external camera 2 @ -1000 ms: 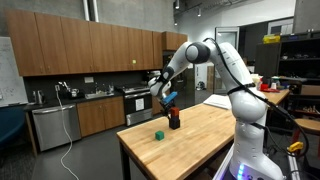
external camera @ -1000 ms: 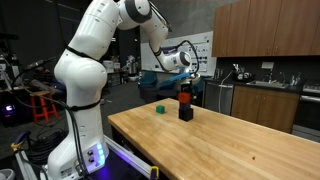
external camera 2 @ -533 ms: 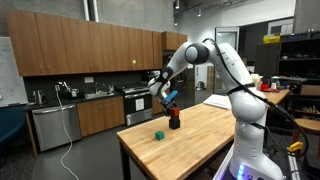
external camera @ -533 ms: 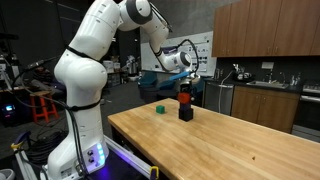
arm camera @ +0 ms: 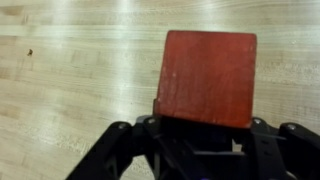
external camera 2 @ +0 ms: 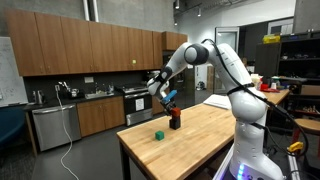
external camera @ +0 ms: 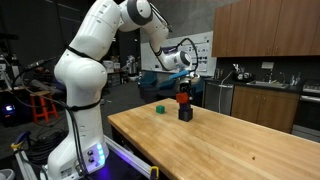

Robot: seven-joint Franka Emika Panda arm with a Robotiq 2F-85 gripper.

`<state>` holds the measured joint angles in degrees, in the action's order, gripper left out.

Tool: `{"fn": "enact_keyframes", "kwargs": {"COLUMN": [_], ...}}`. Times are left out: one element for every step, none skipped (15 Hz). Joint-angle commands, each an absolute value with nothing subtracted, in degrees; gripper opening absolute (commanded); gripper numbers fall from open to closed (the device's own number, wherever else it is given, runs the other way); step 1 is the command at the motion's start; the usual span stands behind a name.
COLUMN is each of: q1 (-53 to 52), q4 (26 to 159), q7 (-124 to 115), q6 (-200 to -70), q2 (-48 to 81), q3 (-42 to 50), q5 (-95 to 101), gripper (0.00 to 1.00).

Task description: Remove the three blocks from on top of the black block, put them on the table and then put the orange block on the purple block

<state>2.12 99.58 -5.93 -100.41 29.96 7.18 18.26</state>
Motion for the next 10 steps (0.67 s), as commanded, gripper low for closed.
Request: {"fn": "enact_keyframes", "kwargs": {"q1": [2.22,2.15,2.11,2.09,2.11,2.08,2.00,2.04,2.07,2.14], "q4": [97.82,97.71,97.62,97.44,97.22,96.89,96.55,96.09,95.58,95.16], "q7": [-5.39,-5.31,-5.26,-5.10,-4.77,-4.36,-4.01,-3.19,-2.67,-2.14], "q6": [-97.91,-97.62,-97.44,-97.07,-96.67,-96.21,-95.70,-94.97,-94.28,-93.73], "q2": [30.63,30.72,30.81,30.92,31.04,31.19,31.32,31.50,31.76,31.94], "q3": [6.45,6.32,6.19,5.97,5.73,5.48,5.30,5.04,4.86,4.67], "q5": [17.60,17.64,17.66,17.52,17.40,17.33,17.41,17.38,17.34,17.19], "gripper": [0.35,0.34,0.34,0.34,0.34,0.33,0.33,0.33,0.33,0.33]}}
